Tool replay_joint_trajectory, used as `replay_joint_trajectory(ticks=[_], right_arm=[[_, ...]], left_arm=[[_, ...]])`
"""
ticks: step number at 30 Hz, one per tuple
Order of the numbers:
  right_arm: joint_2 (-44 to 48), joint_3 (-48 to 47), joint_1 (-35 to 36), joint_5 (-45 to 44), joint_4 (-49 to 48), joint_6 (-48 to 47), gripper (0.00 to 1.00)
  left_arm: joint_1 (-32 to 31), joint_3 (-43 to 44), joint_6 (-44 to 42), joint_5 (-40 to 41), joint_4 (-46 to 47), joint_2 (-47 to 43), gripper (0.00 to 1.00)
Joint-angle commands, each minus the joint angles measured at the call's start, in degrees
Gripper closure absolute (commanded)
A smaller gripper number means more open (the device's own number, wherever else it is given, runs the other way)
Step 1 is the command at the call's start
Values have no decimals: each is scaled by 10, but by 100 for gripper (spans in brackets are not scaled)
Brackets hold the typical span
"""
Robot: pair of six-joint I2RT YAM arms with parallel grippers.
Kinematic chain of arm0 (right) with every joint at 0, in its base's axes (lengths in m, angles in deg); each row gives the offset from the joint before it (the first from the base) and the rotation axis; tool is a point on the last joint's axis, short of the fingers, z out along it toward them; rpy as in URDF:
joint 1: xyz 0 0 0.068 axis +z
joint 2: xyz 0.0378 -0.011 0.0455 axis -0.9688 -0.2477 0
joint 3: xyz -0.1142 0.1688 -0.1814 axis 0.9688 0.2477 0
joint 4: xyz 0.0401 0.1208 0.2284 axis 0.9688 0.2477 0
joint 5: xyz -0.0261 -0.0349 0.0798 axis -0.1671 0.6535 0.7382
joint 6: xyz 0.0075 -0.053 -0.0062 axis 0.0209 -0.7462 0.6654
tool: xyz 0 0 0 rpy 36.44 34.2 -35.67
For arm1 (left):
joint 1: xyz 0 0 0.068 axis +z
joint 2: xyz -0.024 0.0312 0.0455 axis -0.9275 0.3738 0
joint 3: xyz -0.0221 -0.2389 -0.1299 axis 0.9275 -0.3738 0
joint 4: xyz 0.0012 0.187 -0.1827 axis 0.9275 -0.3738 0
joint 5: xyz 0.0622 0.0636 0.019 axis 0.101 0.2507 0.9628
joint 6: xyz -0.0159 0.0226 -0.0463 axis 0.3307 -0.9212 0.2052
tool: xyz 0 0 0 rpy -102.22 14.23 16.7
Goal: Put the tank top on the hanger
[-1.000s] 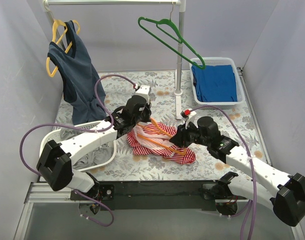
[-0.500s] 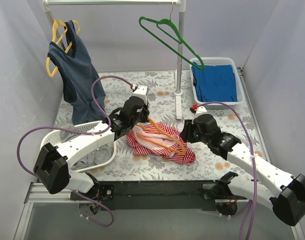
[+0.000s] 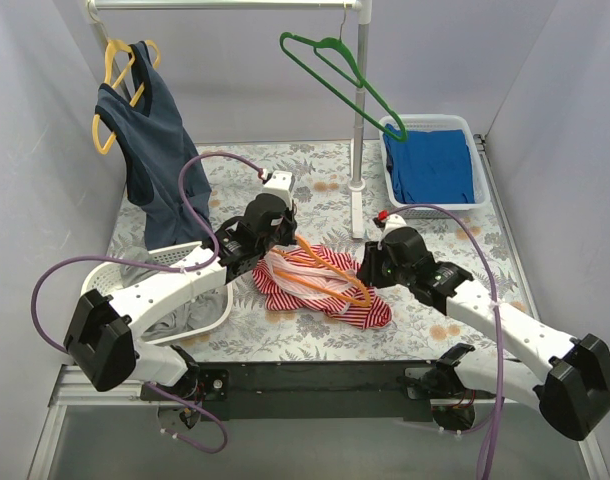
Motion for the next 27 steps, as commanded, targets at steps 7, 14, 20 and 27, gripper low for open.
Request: replay_joint_trajectory(ticks=[7, 14, 20, 27], right_arm=[[-67, -21, -2, 32, -56, 0, 66], [-46, 6, -2, 6, -61, 5, 90], [11, 26, -4, -37, -46, 6, 99], [50, 35, -7, -51, -20, 7, 99]], left_arm=[[1, 3, -4, 25, 14, -34, 100], [0, 1, 3, 60, 28, -35, 100], [0, 4, 11, 104, 50, -16, 100], [3, 9, 4, 153, 75, 12, 100]])
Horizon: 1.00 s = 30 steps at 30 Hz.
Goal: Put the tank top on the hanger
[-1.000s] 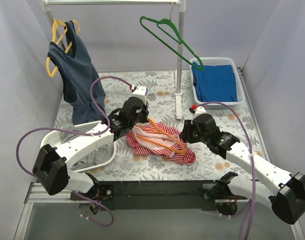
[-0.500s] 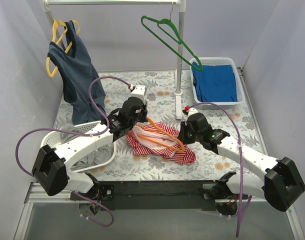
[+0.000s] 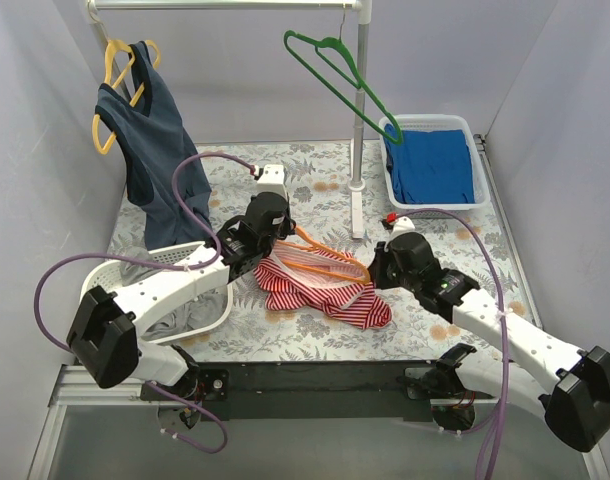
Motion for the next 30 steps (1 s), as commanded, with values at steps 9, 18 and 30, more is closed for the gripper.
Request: replay_joint_trajectory(ticks=[9, 18, 30], right_arm=[[49, -6, -5, -41, 44, -6, 99], [62, -32, -5, -42, 66, -13, 99], [-23, -180, -4, -8, 95, -59, 99]], left_arm=[[10, 23, -16, 77, 45, 30, 100], [10, 23, -16, 82, 42, 36, 100], [10, 23, -30, 82, 40, 28, 100]])
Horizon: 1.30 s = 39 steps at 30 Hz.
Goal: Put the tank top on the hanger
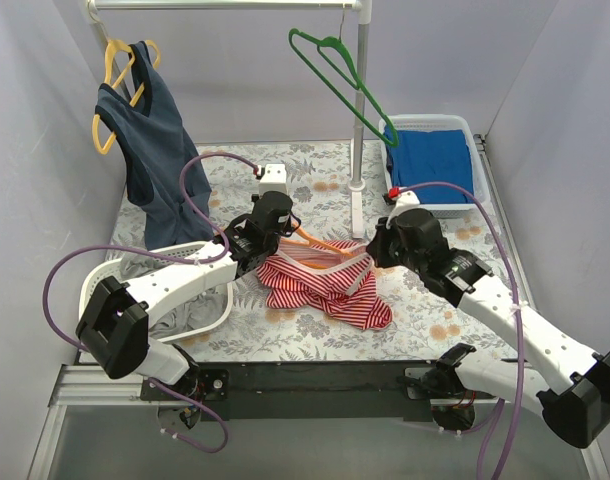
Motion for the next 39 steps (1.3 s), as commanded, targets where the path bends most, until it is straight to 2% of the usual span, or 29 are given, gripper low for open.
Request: replay_joint_trajectory(ticks=[1, 6, 15, 23, 26, 27, 29, 30, 32, 35, 38, 39], right_arm=[[-28, -62, 0, 28, 5, -22, 99], [-66, -118, 5, 51, 9, -25, 99], [-108, -191, 21, 38, 32, -34, 99], [-116, -265, 21, 0, 71, -51, 99], [-115, -301, 21, -12, 94, -70, 84], [-109, -319, 21, -17, 101, -83, 69], [-91, -335, 21, -18, 102, -96, 59], [-84, -351, 21, -13, 101, -112, 49], [-68, -366, 21, 8, 95, -134, 38], [-54, -393, 21, 23, 94, -163, 34], [-46, -416, 21, 12, 93, -187, 32], [-46, -423, 21, 9, 92, -192, 32]], left_arm=[[6, 23, -10, 18, 10, -14, 100], [-1, 48, -14, 22, 9, -3, 100], [-22, 99, -21, 48, -1, 24, 100], [-43, 196, -51, 88, -29, 45, 100], [-52, 236, -74, 93, -40, 45, 100], [-54, 250, -82, 92, -48, 45, 100], [-57, 282, -98, 86, -61, 48, 100], [-57, 291, -104, 85, -67, 48, 100], [-56, 304, -115, 78, -67, 42, 100], [-57, 324, -128, 66, -73, 40, 100], [-57, 373, -151, 62, -79, 43, 100], [-57, 415, -157, 57, -87, 46, 100]])
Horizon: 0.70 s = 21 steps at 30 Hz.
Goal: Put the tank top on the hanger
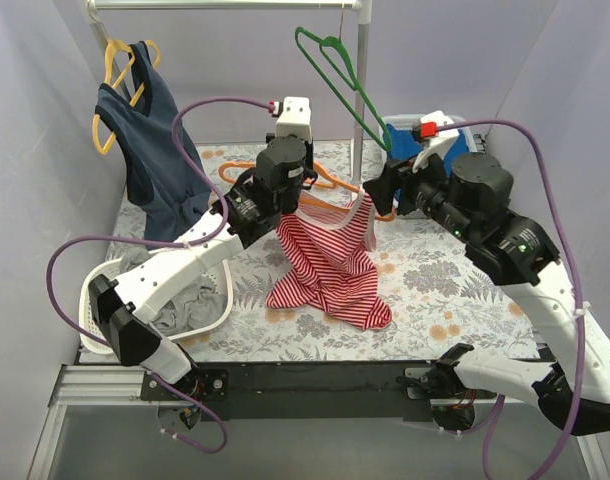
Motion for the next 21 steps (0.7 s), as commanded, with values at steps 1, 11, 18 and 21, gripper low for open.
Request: replay_joint_trajectory(ticks=[1, 11, 18, 21], right_arm=[[12, -57, 2, -3, -18, -53, 32], [28, -128, 2, 13, -68, -79, 32], [69, -45, 2, 43, -76, -77, 33], [88, 2, 2, 62, -73, -68, 34]], left_arm=[[0, 115, -50, -9, -11, -7, 100], [-32, 392, -134, -37, -33, 40, 100], [-35, 171, -54, -68, -42, -68, 100], [-34, 43, 13, -98, -30, -123, 100]])
